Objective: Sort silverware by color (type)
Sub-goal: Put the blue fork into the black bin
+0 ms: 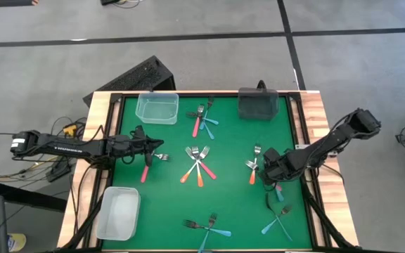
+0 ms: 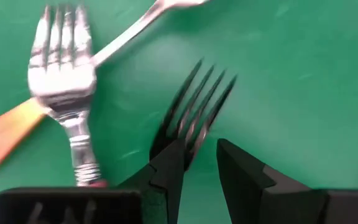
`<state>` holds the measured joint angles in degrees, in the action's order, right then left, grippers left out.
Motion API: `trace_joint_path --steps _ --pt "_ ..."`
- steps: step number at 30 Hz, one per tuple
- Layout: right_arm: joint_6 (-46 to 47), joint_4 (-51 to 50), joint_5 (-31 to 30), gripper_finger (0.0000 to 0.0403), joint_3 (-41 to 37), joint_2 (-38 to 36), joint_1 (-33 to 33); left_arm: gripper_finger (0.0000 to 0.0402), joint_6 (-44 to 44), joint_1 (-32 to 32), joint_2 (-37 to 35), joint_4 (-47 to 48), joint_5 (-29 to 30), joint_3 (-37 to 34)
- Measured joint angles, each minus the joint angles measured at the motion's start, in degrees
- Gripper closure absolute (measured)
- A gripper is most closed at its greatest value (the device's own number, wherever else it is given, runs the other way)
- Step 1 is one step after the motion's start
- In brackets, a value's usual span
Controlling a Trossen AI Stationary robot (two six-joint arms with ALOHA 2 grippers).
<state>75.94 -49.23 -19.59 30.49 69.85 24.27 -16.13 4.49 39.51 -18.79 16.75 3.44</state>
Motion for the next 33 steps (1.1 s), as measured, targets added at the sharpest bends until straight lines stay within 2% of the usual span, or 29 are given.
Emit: trace_joint_path --steps 5,8,12,18,21,25,33 --pt "0.5 -1.1 0.5 0.0279 0.0 -5.0 0.2 0.0401 0.0 0.0 0.0 0.0 0.5 0.0" --pt "0.5 -0.2 2.9 0.0271 0.1 -6.2 1.3 0.0401 0.0 0.0 0.0 0.0 0.4 0.0" --pt "0.8 -0.7 6.6 0.0247 0.1 -5.7 3.4 0.0401 0.0 0.0 0.0 0.0 0.2 0.0" --pt "5.4 -5.9 7.8 0.0199 0.1 -2.6 4.3 0.0401 0.3 0.0 0.0 -0.1 0.2 0.0" --pt "5.1 -5.3 8.9 0.0192 0.2 -0.4 4.3 0.0401 0.4 0.0 0.0 -0.1 0.2 0.0" --pt "2.0 -1.0 11.5 0.0206 0.2 2.5 4.1 0.0401 0.4 0.0 0.0 -0.6 0.2 0.0" --pt "0.4 1.9 12.7 0.0268 0.5 3.7 4.5 0.0401 5.5 0.0 -2.9 -1.9 -1.2 1.7"
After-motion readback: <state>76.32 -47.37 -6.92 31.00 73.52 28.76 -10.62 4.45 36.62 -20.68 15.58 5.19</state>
